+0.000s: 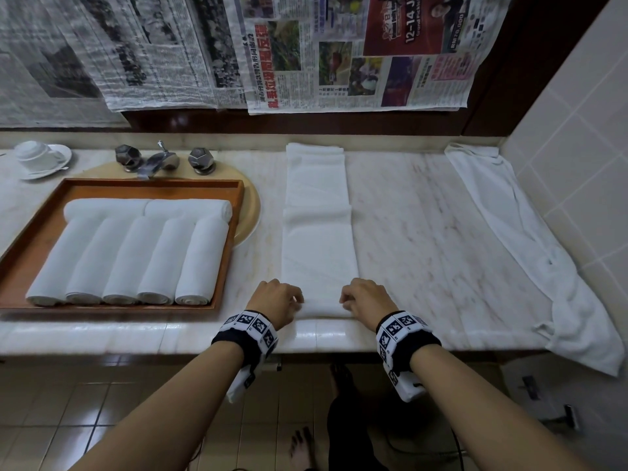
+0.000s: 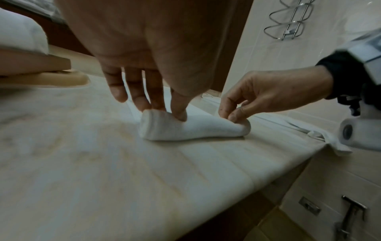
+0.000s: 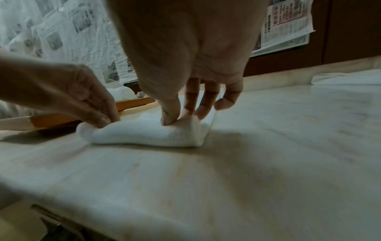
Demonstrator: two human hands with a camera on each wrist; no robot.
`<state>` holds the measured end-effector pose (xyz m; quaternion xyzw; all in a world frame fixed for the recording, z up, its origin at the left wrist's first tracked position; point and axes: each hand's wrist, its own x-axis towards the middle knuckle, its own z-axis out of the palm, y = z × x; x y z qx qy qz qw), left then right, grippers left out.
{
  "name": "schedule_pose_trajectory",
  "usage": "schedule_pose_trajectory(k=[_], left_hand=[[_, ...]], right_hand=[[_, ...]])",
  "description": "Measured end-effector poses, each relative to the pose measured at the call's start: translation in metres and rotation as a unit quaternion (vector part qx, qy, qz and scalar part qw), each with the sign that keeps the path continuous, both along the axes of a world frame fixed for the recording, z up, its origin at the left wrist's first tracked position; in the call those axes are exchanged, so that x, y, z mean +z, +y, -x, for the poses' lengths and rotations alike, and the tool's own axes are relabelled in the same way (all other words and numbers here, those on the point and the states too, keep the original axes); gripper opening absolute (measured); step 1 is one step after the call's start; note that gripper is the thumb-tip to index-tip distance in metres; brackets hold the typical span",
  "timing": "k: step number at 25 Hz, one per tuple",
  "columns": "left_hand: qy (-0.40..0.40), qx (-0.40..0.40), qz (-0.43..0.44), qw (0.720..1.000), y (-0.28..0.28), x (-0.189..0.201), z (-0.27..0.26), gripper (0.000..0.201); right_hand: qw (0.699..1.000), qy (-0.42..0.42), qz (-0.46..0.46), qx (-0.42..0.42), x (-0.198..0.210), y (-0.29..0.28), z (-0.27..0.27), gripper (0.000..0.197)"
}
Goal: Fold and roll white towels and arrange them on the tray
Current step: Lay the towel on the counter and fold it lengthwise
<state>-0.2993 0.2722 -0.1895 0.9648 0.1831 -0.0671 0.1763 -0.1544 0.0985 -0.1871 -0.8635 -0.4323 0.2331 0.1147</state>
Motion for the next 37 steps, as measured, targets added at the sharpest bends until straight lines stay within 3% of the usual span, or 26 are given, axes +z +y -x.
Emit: schedule_pose_trajectory(k=[6,10,15,18,21,25,28,31,33,36,37], left_hand=[[-0.058,-0.008,0.037,0.998,-0.013,-0.005,-0.003,0.017],[-0.052,-0.015,0.009,0.999,-0.017,-0.016,0.002,0.026],[-0.041,-0.060,-0.040,0.997,-0.017,-0.017,-0.006,0.017],[0.013,-0.098,-0.061,0.993,-0.013,-0.017,-0.004,0.026],[0.034,-0.108,-0.019,0.993,-0.009,-0.012,-0.002,0.026],[0.051,-0.069,0.047,0.995,-0.002,-0.007,-0.013,0.025],[0.042,-0.024,0.031,0.998,-0.002,-0.004,-0.018,0.021],[-0.029,-0.007,-0.004,1.000,-0.015,-0.001,-0.017,0.015],[-0.066,-0.016,0.001,0.998,-0.025,-0.008,-0.014,0.017],[-0.111,-0.021,0.002,0.994,-0.033,-0.018,-0.003,0.006],[-0.108,-0.027,0.009,0.994,-0.034,-0.020,-0.001,0.012]], right_hand=[[0.993,-0.066,-0.094,0.024,-0.010,0.004,0.024,0.011],[0.992,-0.078,-0.100,0.026,-0.017,-0.001,0.029,0.021],[0.993,-0.085,-0.059,0.054,-0.018,0.007,0.020,0.020],[0.995,-0.057,-0.013,0.080,-0.015,0.004,0.015,0.029],[0.997,0.010,0.014,0.073,-0.002,0.003,0.011,0.027],[0.997,0.062,-0.052,-0.007,0.008,0.002,0.002,0.013],[0.998,-0.002,-0.055,-0.024,0.005,0.007,0.005,0.006],[0.993,-0.084,-0.082,0.003,-0.008,0.011,0.024,0.013],[0.988,-0.115,-0.102,0.008,-0.014,0.008,0.040,0.004],[0.988,-0.121,-0.090,0.030,-0.019,0.003,0.049,0.031],[0.988,-0.123,-0.084,0.037,-0.021,0.004,0.047,0.036]])
